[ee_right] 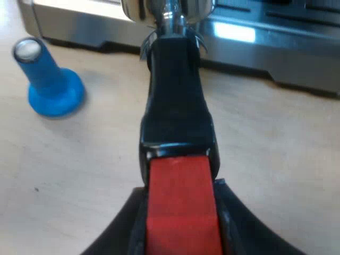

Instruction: Grind coffee beans and then tamp

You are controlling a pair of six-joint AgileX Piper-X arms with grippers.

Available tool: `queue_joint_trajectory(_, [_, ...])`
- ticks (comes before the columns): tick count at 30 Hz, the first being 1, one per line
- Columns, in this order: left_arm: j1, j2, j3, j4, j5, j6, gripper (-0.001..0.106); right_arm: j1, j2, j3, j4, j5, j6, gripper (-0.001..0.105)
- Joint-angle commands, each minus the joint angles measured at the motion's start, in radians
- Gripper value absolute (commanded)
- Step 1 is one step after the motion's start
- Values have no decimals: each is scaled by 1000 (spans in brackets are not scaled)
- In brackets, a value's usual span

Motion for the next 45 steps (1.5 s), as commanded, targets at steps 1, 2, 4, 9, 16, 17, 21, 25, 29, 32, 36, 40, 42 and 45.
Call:
queue_joint_trajectory(1, [-4, -5, -3, -8, 6, -4, 66, 45, -39, 27, -36, 143, 18, 0])
queue_joint_trajectory(2, [-4, -5, -3, -8, 6, -4, 66, 55, -42, 35, -38, 151, 20, 0])
queue_joint_trajectory(4, [-4, -5, -3, -8, 6, -4, 66, 87, -43, 60, -37, 174, 41, 0])
queue_joint_trajectory(9, [-4, -5, -3, -8, 6, -4, 66, 113, -43, 119, -101, 183, 41, 0])
queue_joint_trajectory(16, [-4, -5, -3, -8, 6, -4, 66, 110, -43, 254, -301, 173, 37, 0])
queue_joint_trajectory(17, [-4, -5, -3, -8, 6, -4, 66, 110, -43, 267, -319, 173, 37, 0])
queue_joint_trajectory(21, [-4, -5, -3, -5, 6, -4, 66, 110, -43, 347, -438, 173, 37, 0])
queue_joint_trajectory(25, [-4, -5, -3, 7, 6, -4, 66, 110, -43, 407, -512, 173, 37, 0])
queue_joint_trajectory(29, [-4, -5, -3, 7, 6, -4, 66, 110, -41, 449, -548, 173, 37, 0])
queue_joint_trajectory(32, [-4, -5, -3, 7, 6, -4, 66, 110, -41, 471, -568, 175, 37, 0])
queue_joint_trajectory(36, [-4, -5, -3, 7, 6, -4, 66, 110, -41, 492, -576, 142, 37, 0])
queue_joint_trajectory(40, [-4, -5, -3, 7, 6, -4, 66, 110, -12, 507, -575, 66, 37, 0])
queue_joint_trajectory(42, [-4, -5, -3, 7, 6, -4, 66, 110, 8, 509, -575, 48, 37, 0])
queue_joint_trajectory(45, [-4, -5, -3, 7, 6, -4, 66, 110, 27, 509, -583, 29, 37, 0])
